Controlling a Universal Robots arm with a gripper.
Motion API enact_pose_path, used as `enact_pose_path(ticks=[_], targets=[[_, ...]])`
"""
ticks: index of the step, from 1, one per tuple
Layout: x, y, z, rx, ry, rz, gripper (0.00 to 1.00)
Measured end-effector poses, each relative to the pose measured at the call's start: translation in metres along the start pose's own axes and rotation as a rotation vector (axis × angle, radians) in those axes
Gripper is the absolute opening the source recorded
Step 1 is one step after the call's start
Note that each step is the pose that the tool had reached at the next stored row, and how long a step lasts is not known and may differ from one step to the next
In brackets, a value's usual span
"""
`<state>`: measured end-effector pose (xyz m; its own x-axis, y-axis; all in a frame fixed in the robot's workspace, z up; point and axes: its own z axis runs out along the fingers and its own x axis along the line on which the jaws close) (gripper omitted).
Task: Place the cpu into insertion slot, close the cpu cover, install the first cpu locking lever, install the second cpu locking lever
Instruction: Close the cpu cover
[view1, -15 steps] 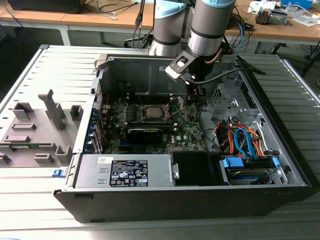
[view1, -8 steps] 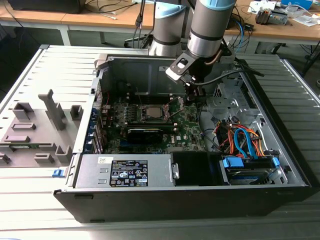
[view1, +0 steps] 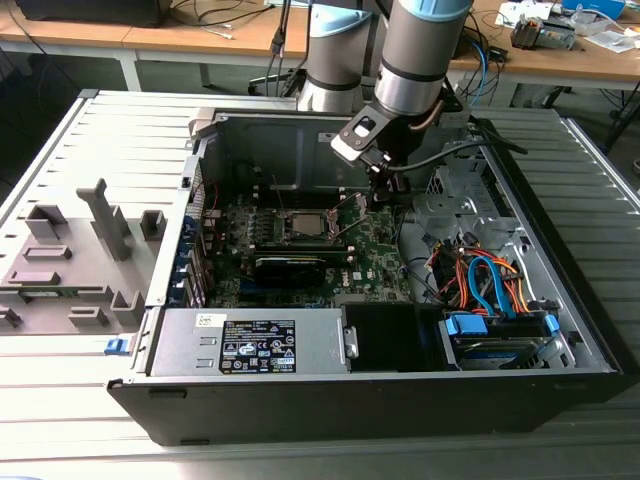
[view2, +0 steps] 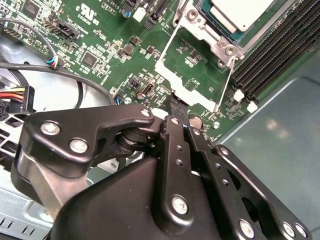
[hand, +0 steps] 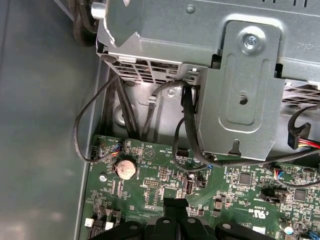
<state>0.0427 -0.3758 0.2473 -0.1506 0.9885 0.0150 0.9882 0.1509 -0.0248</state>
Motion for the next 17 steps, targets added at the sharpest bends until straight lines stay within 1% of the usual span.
enact_pose_path(ticks=[1,3,13,17], targets=[[0.0001,-0.0007,0.0,-0.0005,0.0031,0.0,0.11],[0.0002,-0.0013,0.0001,-0.0009,0.0055,0.0,0.11],[0.0003,-0.0035,0.0001,-0.0008,0.0055,0.0,0.11],[0.0006,-0.0057,0.0001,-0.0008,0.0057,0.0,0.11]])
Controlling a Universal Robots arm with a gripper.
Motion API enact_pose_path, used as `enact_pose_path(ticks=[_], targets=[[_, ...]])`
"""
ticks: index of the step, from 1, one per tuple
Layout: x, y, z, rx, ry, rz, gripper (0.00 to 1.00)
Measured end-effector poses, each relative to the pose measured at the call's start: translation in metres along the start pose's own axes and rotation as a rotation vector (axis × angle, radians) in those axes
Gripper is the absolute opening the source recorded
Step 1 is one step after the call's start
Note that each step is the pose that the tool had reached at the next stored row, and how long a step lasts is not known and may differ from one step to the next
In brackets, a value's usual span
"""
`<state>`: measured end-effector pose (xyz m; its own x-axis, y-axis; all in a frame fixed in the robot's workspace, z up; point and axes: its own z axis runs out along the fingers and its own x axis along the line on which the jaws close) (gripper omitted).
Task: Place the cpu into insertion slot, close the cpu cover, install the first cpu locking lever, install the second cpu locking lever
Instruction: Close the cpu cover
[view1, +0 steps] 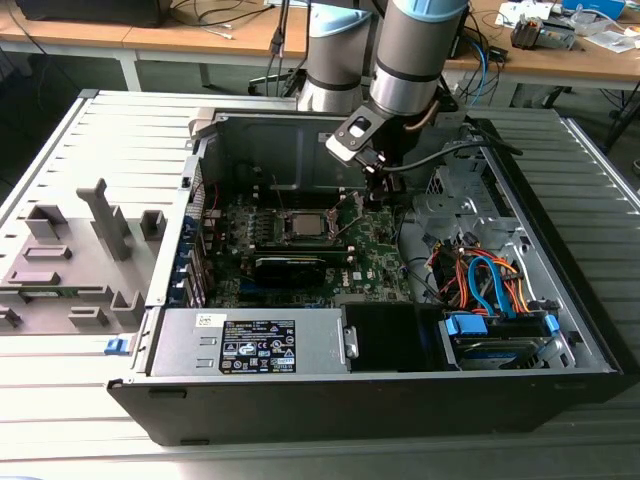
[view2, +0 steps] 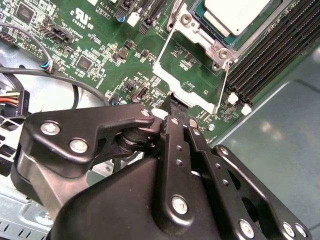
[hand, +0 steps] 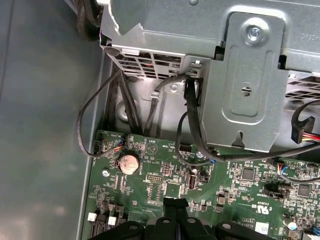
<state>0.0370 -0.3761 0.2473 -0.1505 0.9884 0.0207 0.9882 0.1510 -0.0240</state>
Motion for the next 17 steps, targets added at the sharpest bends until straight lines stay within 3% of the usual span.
enact_pose_path(ticks=[17], targets=[[0.0021,-0.0135,0.0004,-0.0004,0.0024,0.0,0.11]])
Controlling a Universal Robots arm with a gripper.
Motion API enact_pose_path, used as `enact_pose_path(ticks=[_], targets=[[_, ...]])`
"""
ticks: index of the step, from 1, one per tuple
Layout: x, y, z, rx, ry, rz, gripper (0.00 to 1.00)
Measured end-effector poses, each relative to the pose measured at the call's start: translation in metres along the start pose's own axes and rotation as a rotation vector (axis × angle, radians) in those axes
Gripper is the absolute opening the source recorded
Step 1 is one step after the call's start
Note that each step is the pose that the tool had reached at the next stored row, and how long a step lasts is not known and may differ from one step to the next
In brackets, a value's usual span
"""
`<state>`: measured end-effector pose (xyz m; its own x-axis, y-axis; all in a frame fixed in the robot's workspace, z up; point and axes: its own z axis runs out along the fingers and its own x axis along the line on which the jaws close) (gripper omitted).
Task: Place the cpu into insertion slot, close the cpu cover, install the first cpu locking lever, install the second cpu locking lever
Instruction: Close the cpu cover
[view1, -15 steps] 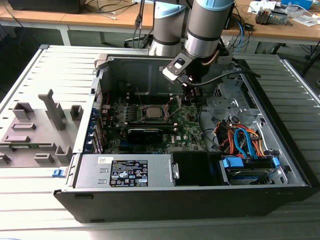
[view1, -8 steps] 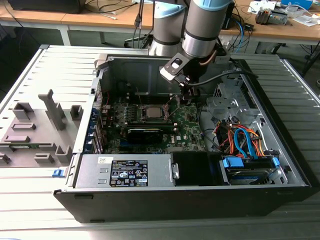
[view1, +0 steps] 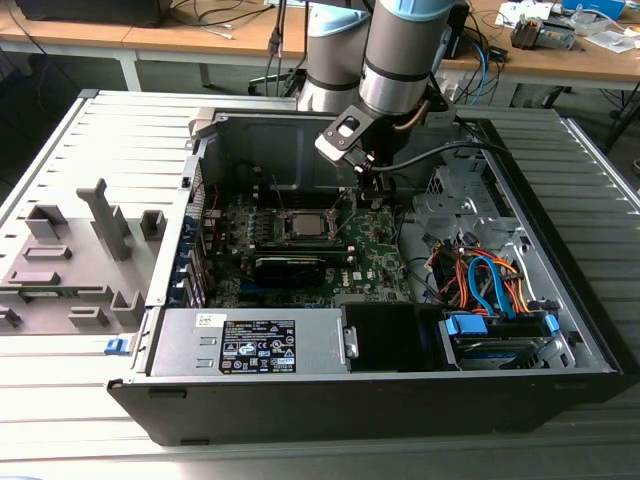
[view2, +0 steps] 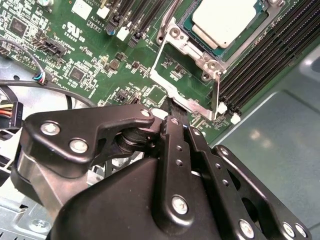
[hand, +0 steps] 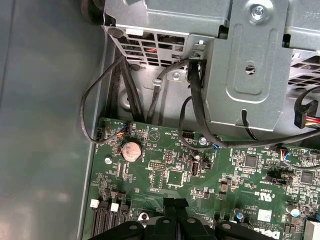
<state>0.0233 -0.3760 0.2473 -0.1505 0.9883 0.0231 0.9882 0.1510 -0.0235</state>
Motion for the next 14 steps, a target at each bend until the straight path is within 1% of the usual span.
enact_pose_path(ticks=[14], targets=[[0.0008,-0.0053,0.0001,0.0,0.0,0.0,0.11]])
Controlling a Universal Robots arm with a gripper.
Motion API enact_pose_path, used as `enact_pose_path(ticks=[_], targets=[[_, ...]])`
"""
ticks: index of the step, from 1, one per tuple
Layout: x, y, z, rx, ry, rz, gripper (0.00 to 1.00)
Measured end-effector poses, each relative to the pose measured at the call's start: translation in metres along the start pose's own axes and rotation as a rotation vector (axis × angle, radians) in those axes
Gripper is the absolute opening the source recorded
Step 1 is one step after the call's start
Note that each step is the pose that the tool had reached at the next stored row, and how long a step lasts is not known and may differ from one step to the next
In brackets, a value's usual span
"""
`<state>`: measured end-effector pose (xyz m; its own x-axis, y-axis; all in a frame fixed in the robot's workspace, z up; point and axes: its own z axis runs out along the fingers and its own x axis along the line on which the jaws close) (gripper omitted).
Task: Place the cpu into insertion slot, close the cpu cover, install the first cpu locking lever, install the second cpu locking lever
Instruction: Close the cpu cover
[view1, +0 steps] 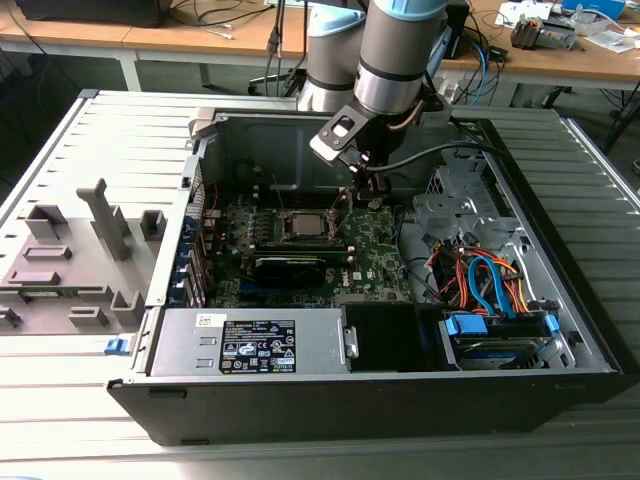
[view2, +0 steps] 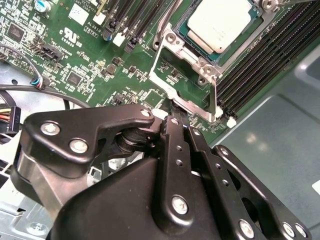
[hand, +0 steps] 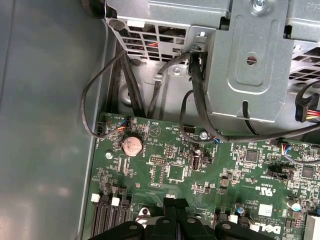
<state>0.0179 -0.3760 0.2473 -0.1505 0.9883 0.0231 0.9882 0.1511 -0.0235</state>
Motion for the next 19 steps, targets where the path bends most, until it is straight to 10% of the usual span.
enact_pose_path(ticks=[19], targets=[[0.0016,-0.0105,0.0003,0.0,-0.0001,0.0,0.11]])
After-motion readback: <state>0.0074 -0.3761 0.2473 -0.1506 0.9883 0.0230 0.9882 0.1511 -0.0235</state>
